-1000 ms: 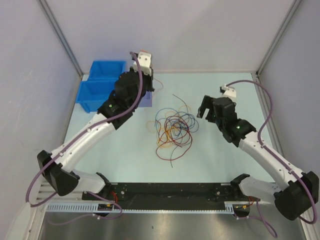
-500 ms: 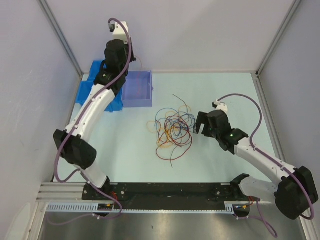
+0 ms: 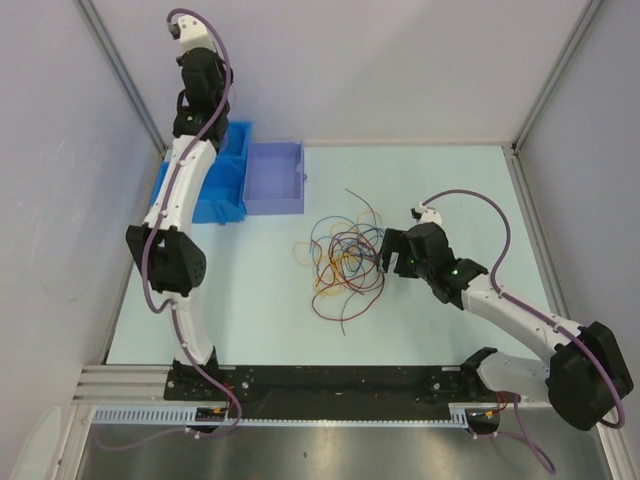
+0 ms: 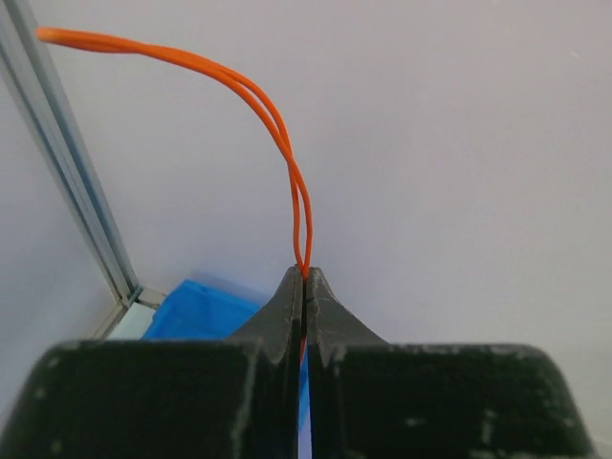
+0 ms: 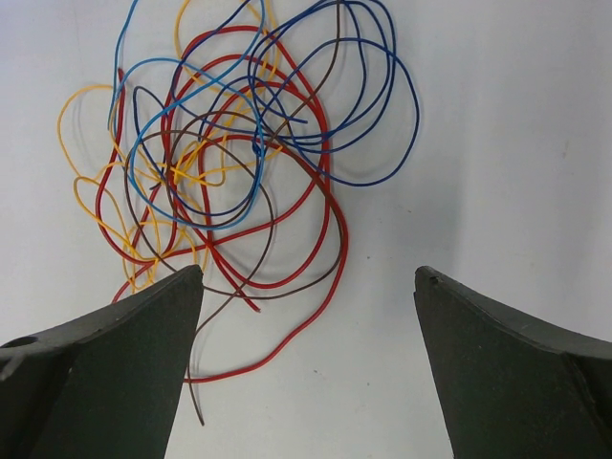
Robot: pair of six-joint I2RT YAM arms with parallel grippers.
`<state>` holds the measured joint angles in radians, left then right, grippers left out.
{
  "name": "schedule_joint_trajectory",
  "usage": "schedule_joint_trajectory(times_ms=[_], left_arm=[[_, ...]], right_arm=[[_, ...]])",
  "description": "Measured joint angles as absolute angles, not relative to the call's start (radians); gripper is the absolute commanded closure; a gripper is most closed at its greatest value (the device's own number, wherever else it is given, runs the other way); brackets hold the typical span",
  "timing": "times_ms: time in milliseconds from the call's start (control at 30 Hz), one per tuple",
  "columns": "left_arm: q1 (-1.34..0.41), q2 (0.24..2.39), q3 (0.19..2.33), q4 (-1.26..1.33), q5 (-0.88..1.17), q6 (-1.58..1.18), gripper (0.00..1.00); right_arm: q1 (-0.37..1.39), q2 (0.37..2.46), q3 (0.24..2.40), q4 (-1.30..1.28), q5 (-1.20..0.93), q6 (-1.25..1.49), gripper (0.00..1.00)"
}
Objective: Untangle the cables
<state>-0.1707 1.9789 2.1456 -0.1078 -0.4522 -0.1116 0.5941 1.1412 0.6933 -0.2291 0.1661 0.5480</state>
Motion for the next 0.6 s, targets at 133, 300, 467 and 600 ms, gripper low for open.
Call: schedule_joint_trajectory(times_ms=[133, 300, 467, 600], left_arm=[[-0.14, 2.045, 2.215, -0.06, -0.453, -0.105, 1.0], [-0.122, 2.139, 2.242, 0.023, -0.43, -0.11, 0.99], [-0.113, 2.233, 2.238, 0.041, -0.406, -0.133, 1.0], [-0.102, 2.257, 2.207, 0.042, -0.379, -0.156, 1.0]], right_arm=[[0.595, 1.163, 0.693, -0.214, 0.148, 0.546, 0.05], [0.596, 1.182, 0.693, -0.205, 0.133, 0.546, 0.05], [0.597, 1.19, 0.693, -0.204, 0.13, 0.545, 0.05], [0.597, 1.2, 0.693, -0.204, 0.13, 0.546, 0.05]])
